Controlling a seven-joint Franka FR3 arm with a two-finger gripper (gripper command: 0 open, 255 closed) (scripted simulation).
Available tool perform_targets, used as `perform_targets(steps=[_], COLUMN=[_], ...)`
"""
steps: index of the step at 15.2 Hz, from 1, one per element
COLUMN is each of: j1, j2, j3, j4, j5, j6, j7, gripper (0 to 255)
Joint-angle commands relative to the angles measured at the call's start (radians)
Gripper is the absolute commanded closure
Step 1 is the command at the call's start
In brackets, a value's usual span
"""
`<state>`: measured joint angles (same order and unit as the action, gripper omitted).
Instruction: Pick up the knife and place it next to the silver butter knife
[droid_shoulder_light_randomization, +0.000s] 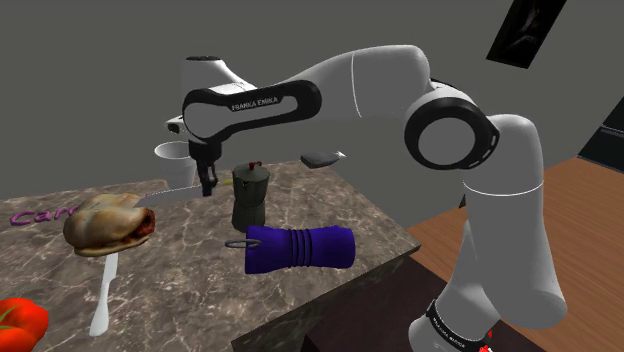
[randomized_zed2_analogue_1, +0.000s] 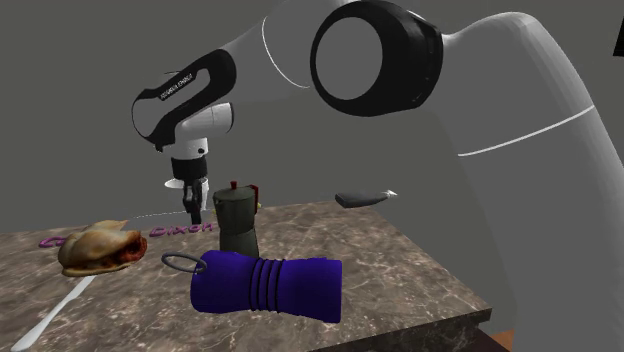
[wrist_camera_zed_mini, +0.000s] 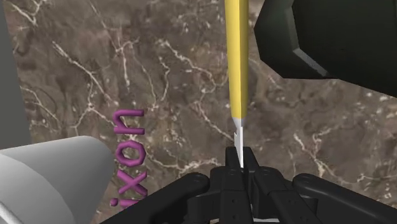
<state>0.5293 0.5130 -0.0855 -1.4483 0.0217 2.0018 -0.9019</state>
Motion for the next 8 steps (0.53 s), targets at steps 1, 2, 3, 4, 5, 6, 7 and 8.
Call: perform_targets(steps=[1, 2, 3, 4, 5, 6, 7, 8], j1=[0.0, -0.001, -0.001, -0.001, -0.001, -0.001, -0.001, -0.001], j2=[0.011, 0.015, 0.019, 0.023, 0.028, 0.032, 0.037, 0.042], j3=[0.001, 0.001, 0.001, 0.001, 0.002, 0.002, 0.002, 0.002], j4=[-0.012, -0.019, -0.026, -0.033, -0.04, -0.046, -0.052, -0.058], j5=[0.001, 0.002, 0.002, 0.002, 0.003, 0.003, 0.003, 0.004], j6=[0.022, 0.033, 0.045, 0.056, 0.067, 0.078, 0.089, 0.1], j7=[-0.001, -0.001, -0.001, -0.001, -0.001, -0.001, -0.001, -0.001], gripper=[255, 255, 255, 255, 255, 255, 255, 255])
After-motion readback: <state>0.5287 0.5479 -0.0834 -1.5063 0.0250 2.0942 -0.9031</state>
